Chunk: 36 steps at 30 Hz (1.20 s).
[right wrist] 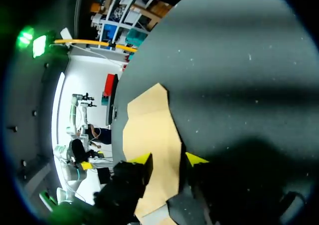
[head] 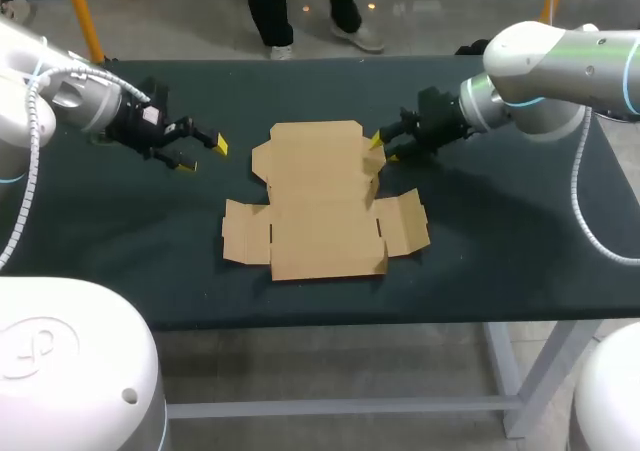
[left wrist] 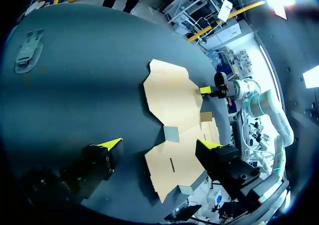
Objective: Assemble the packaging by folding the flat box into shape, placing the metal phone stand inside, and closing the box properly
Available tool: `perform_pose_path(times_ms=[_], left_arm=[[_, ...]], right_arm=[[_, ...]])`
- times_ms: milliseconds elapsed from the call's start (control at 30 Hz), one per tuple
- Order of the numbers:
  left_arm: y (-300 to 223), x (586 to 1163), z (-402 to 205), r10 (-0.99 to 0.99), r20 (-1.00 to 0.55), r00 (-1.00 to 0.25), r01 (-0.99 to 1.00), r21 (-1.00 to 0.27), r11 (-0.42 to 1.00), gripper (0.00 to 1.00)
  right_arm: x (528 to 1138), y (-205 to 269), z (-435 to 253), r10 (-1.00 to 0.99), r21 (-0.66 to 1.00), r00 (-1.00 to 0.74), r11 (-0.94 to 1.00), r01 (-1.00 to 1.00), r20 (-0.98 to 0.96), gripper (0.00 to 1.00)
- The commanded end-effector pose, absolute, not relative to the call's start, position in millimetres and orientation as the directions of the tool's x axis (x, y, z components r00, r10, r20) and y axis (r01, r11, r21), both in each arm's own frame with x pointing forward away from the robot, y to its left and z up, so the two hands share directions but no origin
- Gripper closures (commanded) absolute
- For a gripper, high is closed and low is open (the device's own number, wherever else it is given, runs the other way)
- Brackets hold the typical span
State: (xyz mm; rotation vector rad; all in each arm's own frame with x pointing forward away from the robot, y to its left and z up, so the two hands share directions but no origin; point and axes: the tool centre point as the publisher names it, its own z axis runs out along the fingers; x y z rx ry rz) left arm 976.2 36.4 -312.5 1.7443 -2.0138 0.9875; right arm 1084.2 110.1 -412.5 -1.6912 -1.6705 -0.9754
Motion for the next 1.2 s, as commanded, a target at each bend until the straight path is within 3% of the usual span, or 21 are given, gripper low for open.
perform_pose_path(times_ms=[33, 433, 633, 667, 1200], left_arm=[[40, 976, -314, -0.743, 0.632, -0.219, -0.954, -0.297, 0.029, 0.00], [48, 977, -315, -0.738, 0.639, -0.215, -0.956, -0.292, 0.026, 0.00], [49, 977, -317, -0.734, 0.644, -0.216, -0.959, -0.281, 0.036, 0.00], [49, 977, -317, -0.733, 0.645, -0.218, -0.959, -0.280, 0.039, 0.00], [46, 975, -319, -0.673, 0.657, -0.339, -0.918, -0.389, 0.083, 0.00]], right_arm=[[1088, 114, -418, 0.559, 0.102, -0.050, -0.061, 0.993, 0.827, 0.59], [1085, 131, -428, 0.487, 0.106, -0.062, -0.065, 0.992, 0.871, 0.67], [1083, 131, -422, 0.473, 0.144, -0.094, -0.070, 0.987, 0.876, 0.90], [1083, 131, -420, 0.473, 0.153, -0.103, -0.069, 0.986, 0.875, 1.00], [1070, 130, -379, 0.403, 0.287, -0.238, -0.064, 0.956, 0.884, 1.00]])
